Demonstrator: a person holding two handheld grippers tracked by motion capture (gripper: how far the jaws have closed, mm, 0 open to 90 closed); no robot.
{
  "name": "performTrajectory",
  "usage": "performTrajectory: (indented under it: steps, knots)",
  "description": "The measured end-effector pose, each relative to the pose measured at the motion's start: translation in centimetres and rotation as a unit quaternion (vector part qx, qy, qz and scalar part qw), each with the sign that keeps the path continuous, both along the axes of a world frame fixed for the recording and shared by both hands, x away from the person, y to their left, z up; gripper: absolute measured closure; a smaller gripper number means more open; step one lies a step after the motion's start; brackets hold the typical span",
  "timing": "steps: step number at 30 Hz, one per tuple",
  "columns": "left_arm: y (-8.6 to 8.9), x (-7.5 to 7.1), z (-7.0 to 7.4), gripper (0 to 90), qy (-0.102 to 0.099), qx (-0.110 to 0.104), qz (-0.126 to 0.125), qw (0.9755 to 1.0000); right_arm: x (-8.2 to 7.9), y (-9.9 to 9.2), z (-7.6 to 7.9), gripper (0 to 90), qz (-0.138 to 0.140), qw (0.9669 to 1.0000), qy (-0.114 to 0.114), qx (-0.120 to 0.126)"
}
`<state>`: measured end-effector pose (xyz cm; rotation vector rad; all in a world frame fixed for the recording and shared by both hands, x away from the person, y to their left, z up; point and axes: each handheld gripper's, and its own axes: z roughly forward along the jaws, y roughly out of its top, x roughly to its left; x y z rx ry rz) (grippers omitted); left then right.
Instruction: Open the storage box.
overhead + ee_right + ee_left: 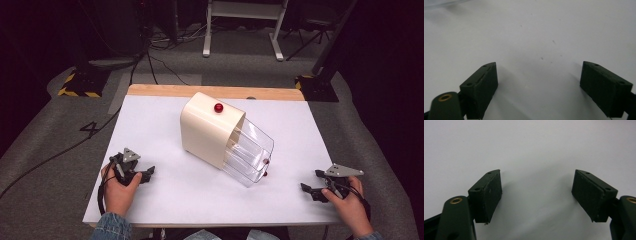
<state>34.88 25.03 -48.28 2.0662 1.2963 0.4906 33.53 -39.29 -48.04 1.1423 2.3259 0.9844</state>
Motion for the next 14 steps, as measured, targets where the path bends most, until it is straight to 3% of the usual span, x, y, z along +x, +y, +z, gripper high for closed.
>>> performTrajectory:
  steps: [9,14]
  knots:
    - [-0.01,-0.01,-0.01,24.4,0.000,-0.001,0.000,1.0000,-0.22,0.03,-0.21,13.1,-0.003,0.9999,-0.012,-0.001]
    - [-0.01,-0.01,-0.01,24.4,0.000,-0.001,0.000,1.0000,-0.09,0.01,-0.22,10.1,-0.012,0.9999,-0.006,-0.002]
